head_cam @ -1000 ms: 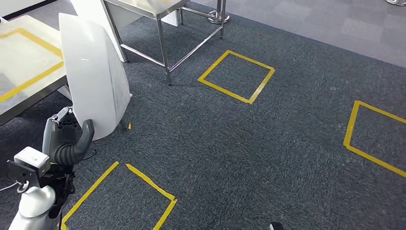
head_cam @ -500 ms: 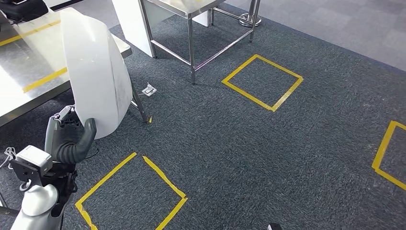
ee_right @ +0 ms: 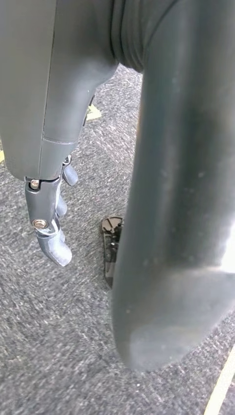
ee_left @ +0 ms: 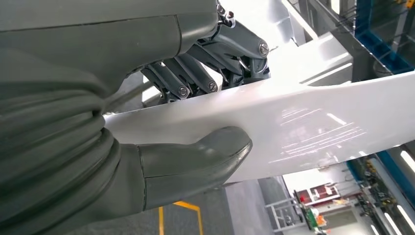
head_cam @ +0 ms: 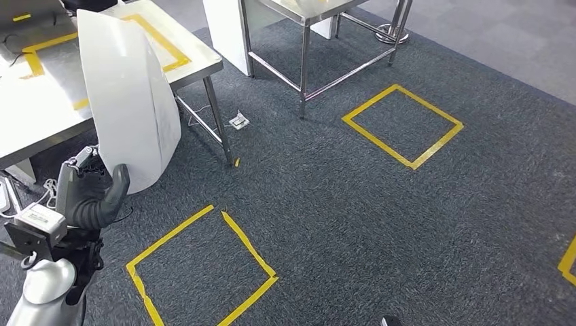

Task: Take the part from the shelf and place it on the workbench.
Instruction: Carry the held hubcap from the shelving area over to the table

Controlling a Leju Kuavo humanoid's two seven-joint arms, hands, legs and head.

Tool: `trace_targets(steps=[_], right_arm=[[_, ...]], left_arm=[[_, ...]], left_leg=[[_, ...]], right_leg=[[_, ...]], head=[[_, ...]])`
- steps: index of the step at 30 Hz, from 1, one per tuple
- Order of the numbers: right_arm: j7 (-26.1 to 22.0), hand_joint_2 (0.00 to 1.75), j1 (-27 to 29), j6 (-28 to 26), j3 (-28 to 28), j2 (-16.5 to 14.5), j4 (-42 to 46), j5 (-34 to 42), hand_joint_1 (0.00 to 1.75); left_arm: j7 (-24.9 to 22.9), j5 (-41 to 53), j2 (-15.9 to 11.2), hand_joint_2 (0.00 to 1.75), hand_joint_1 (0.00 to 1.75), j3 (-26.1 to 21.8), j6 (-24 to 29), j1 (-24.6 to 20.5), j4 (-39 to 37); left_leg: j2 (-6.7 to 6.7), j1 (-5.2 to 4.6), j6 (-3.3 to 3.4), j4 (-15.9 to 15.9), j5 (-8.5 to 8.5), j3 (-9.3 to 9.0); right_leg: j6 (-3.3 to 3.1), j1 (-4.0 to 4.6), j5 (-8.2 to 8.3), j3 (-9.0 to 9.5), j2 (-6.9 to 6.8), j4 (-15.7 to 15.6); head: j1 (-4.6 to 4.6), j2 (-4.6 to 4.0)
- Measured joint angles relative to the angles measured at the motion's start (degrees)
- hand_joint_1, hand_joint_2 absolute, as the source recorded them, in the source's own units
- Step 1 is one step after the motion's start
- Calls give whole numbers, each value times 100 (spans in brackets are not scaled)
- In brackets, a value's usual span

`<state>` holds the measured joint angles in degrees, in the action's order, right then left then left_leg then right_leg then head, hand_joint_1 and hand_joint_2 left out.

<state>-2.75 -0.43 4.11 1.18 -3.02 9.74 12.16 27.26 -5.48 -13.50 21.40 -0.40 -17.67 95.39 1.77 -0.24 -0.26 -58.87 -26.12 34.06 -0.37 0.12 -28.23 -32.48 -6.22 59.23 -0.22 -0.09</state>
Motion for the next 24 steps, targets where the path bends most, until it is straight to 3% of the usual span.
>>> trace_targets(steps=[2, 4, 6, 7, 8, 9, 11, 13, 15, 16, 18, 20, 21, 22, 23, 24], right_arm=[[-1, 0, -15, 1, -1, -1, 1, 1, 0], [-1, 0, -19, 4, -2, -1, 1, 0, 0], [2, 0, -4, 4, -2, -1, 1, 0, 0], [4, 0, 4, 3, -2, 0, 0, -1, 0], [4, 0, 9, 1, -2, 0, 0, 0, 0], [4, 0, 11, -2, -2, 0, 0, 0, 0], [4, 0, 8, -11, -2, 0, -1, 4, 0], [4, 0, 6, -17, -2, 0, -1, 16, 0], [1, 0, 5, -17, -2, -1, -1, 25, 0], [0, 0, 2, -17, -2, -4, 0, 29, 0], [-2, 0, 3, -15, -1, -11, 0, 33, 0], [-1, 0, 18, -11, 0, -14, -1, 34, 0], [-1, 0, 27, -7, 0, -13, -1, 33, 0], [-1, 0, 32, -3, 0, -13, -1, 33, 0], [-1, 0, 32, 1, 0, -13, -1, 33, 0], [-1, 0, 29, 3, 0, -14, -1, 33, 0]], left_arm=[[2, -2, -15, 175, 175, -1, 3, -9, 9], [2, -3, -16, 175, 175, 0, 5, -24, 12], [-2, -3, -16, 175, 175, 3, 5, -27, 4], [-3, -3, -16, 175, 175, 4, 5, -25, -1], [-3, -3, -15, 175, 175, 5, 5, -23, -5], [-3, -4, -15, 175, 175, 6, 5, -24, -7], [-6, -6, -7, 175, 175, 7, 4, -36, -11], [-12, -9, 2, 175, 175, 8, -1, -61, -27], [-16, -15, 9, 175, 175, 14, -7, -79, -39], [-16, -17, 10, 175, 175, 17, -8, -84, -42], [-25, -26, 12, 175, 175, 25, -11, -129, -52], [-35, -38, 13, 175, 175, 38, -12, -184, -69], [-42, -44, 14, 175, 175, 45, -10, -196, -79], [-51, -51, 13, 175, 175, 50, -4, -201, -88], [-60, -62, 9, 175, 175, 53, 11, -207, -95], [-67, -74, 3, 175, 175, 53, 32, -219, -98]], left_leg=[[-104, 31, 68, 38, 43, -1], [-201, 57, 109, 57, 69, 5], [-323, 61, 123, 43, 76, 27], [-393, 61, 124, 31, 76, 35], [-462, 62, 120, 18, 77, 40], [-529, 64, 114, 5, 76, 41], [-647, 63, 78, -23, 72, 56], [-750, 64, 9, -33, 80, 93], [-856, 71, -76, -1, 112, 127], [-834, 73, -106, -9, 113, 143], [-592, 60, -148, -277, -56, 283], [-317, 68, -176, -935, -414, 573], [-270, 77, -195, -1269, -554, 722], [-247, 84, -210, -1475, -607, 810], [-228, 89, -220, -1486, -557, 801], [-196, 93, -224, -1283, -415, 684]], right_leg=[[75, -18, -104, -56, 173, 143], [141, -47, -420, -325, 483, 734], [174, -57, -710, -702, 585, 1488], [178, -60, -715, -802, 591, 1657], [173, -62, -606, -791, 601, 1597], [161, -67, -405, -664, 632, 1298], [123, -78, -45, -296, 853, 479], [83, -74, 57, -116, 1008, 57], [28, -65, 61, -99, 925, 19], [-10, -71, 79, -82, 864, -5], [-93, -97, 120, -49, 732, -59], [-135, -90, 125, -46, 603, -71], [-141, -87, 121, -47, 535, -69], [-142, -85, 116, -48, 467, -67], [-137, -85, 110, -47, 401, -63], [-126, -86, 101, -42, 340, -57]], head=[[3, 0], [11, 0], [15, 0], [16, 0], [16, 0], [16, 0], [15, 0], [11, 0], [10, 0], [12, 0], [-15, 0], [-42, 0], [-43, 0], [-43, 0], [-43, 0], [-43, 0]])
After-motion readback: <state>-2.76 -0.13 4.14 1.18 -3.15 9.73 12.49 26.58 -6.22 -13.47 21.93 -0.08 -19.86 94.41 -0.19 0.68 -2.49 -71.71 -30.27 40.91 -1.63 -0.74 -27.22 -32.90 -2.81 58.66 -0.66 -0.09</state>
